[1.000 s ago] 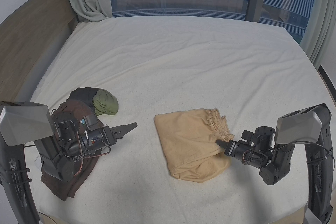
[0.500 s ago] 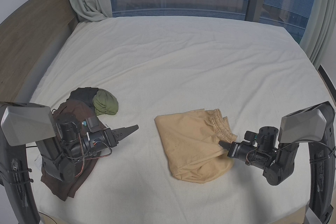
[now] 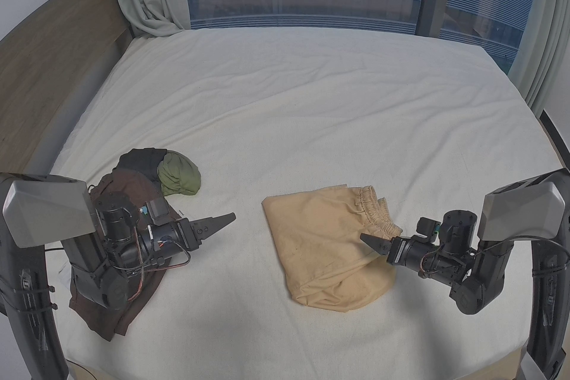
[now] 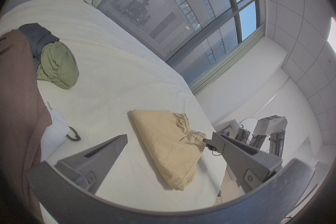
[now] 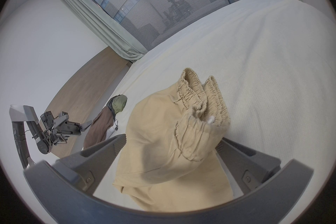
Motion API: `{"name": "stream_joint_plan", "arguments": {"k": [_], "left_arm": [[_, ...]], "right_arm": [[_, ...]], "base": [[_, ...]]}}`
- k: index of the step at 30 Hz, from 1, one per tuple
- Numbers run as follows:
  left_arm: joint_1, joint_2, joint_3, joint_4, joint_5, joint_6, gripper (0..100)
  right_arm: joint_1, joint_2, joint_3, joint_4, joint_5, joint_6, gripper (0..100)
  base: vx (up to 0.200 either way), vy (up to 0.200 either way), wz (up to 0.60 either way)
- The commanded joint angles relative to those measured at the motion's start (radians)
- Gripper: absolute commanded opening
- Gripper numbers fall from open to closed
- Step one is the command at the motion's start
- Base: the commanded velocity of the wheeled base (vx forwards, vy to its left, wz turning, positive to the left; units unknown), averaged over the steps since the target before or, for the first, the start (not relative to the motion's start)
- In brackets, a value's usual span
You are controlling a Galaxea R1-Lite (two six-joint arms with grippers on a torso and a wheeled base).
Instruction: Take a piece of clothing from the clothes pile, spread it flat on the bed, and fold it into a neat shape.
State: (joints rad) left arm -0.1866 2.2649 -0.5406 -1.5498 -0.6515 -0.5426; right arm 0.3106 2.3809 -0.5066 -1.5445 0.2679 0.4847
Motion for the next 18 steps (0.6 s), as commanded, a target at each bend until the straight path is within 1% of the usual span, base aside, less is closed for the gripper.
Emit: {"name": "stream_joint_plan", "arguments": {"k": [1,4,5,10,16,17,18], "left_arm": [[-0.001,0.002,0.001,-0.001,0.000,0.001,100],[-0.001,0.002,0.001,-0.001,0.000,0.001,100],[-0.001,0.002,0.002,0.000,0.000,0.001,100],[-0.001,0.004,0.002,0.000,0.000,0.006,100],[0.001,0.005,0.001,-0.001,0.000,0.006,100],[0.001,0.005,-0.005,-0.001,0.000,0.006,100],[0.003,0.005,-0.005,0.000,0.000,0.006,100]], "right_arm": [[0.005,-0.015,0.003,0.000,0.001,0.000,100],[0.005,-0.003,0.005,0.000,0.001,-0.001,100],[0.005,0.001,0.003,0.000,0.001,-0.001,0],[0.005,0.044,0.000,0.000,0.001,-0.001,0],[0.010,0.035,0.005,0.000,0.001,-0.001,0],[0.044,-0.060,0.046,0.000,0.001,0.000,0],[0.054,-0.089,0.063,0.000,0.001,-0.001,0]], "base": [[0.000,0.000,0.00],[0.000,0.000,0.00],[0.000,0.000,0.00],[0.000,0.000,0.00],[0.000,0.000,0.00],[0.000,0.000,0.00],[0.000,0.000,0.00]]}}
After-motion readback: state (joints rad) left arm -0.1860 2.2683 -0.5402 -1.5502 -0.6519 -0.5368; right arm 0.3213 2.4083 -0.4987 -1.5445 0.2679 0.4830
